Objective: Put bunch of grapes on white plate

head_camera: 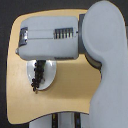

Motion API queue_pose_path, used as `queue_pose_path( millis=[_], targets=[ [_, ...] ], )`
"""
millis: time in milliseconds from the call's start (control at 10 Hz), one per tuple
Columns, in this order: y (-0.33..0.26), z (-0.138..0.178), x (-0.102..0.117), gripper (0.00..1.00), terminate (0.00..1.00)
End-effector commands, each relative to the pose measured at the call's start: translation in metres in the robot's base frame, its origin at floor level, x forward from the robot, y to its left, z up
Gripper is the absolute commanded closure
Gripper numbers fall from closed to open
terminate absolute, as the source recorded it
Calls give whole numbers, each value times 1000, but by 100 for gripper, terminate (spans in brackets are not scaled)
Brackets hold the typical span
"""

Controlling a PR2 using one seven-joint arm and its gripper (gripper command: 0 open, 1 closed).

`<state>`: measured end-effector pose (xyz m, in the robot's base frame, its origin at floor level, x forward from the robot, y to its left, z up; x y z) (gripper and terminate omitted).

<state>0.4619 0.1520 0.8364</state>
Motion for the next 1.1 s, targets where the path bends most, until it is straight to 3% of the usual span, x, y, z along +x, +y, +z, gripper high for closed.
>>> queue_pose_path(
  millis=[0, 300, 600, 1000],
  targets=[
    [3, 91, 24, 0, 0],
    [-37, 109, 22, 0, 0],
    [-137, 120, 10, 0, 0],
    [-251, 137, 14, 0, 0]
  ],
)
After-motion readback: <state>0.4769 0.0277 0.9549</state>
